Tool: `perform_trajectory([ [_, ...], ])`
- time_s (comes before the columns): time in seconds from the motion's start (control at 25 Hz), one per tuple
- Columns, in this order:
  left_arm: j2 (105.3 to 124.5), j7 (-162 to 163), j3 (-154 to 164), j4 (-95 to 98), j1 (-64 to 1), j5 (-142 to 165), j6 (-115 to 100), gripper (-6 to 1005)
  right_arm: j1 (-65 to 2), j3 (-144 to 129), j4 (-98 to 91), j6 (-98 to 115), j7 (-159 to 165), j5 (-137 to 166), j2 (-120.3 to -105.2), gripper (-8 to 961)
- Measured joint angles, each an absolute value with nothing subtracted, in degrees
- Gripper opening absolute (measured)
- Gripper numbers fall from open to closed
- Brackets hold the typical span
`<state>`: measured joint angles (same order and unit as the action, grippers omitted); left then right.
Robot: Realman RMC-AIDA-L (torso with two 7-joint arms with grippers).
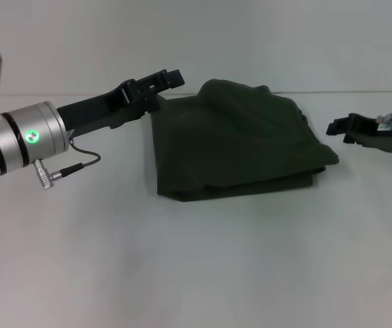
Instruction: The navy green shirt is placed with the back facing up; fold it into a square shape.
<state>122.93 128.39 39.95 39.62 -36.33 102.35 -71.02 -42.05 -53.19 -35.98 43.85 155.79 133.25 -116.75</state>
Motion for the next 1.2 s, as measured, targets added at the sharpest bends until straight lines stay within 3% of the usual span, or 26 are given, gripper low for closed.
perform_trajectory([
  [0.12, 122.77, 128.11, 40.35, 39.51, -36.15, 102.65, -70.69, 950, -39.55, -52.97, -38.22, 45.19, 152.9, 128.27, -116.62, 423],
  [0.44, 121.67, 134.88, 42.45, 37.67, -35.97, 105.83, -71.23, 943, -37.33, -43.71, -37.87, 61.17, 140.95, 115.57, -113.3, 419],
  [0.56, 121.5, 139.76, 43.66, 37.64, -34.97, 106.64, -72.08, 941, -35.37, -37.48, -37.25, 69.95, 136.67, 110.42, -112.36, 518],
  [0.88, 120.93, 148.43, 43.85, 34.7, -32.93, 108.31, -74.61, 934, -28.71, -28.7, -36.92, 81.32, 132.14, 103.45, -111.48, 722],
  [1.2, 122.18, 149.39, 43.76, 28.47, -32.03, 108.13, -66.61, 931, -27.14, -26.18, -34.5, 84.04, 129.12, 102.79, -111.36, 865],
])
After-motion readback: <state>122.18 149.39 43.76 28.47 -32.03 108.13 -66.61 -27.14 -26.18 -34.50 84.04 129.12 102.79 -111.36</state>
